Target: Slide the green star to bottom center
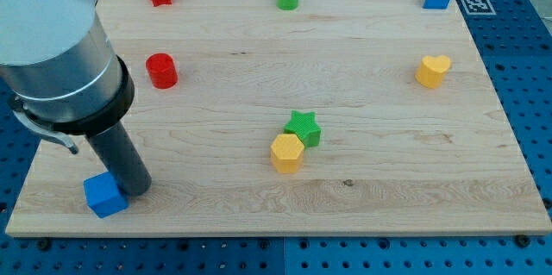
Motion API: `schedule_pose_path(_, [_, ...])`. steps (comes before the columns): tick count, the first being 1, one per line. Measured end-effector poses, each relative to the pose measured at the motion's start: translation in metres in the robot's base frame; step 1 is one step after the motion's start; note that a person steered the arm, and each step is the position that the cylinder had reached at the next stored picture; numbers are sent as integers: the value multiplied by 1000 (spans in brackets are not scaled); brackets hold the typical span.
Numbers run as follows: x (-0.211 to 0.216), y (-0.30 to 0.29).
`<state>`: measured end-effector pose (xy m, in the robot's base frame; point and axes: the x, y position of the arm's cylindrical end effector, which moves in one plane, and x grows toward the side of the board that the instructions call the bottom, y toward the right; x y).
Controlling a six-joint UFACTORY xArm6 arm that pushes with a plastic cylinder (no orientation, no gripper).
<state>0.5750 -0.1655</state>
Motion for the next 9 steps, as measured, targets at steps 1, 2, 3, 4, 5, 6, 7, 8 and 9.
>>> schedule_pose_path(1, [-28,23])
schedule_pose_path(2, [-55,91])
schedule_pose_path(3, [-61,121])
schedule_pose_path(4, [-61,121])
schedule_pose_path(5, [-61,121])
schedule_pose_path(6, [-66,131])
schedule_pose_path(7, [-80,159])
schedule_pose_path(8, [-80,196])
schedule_pose_path(9, [-80,220])
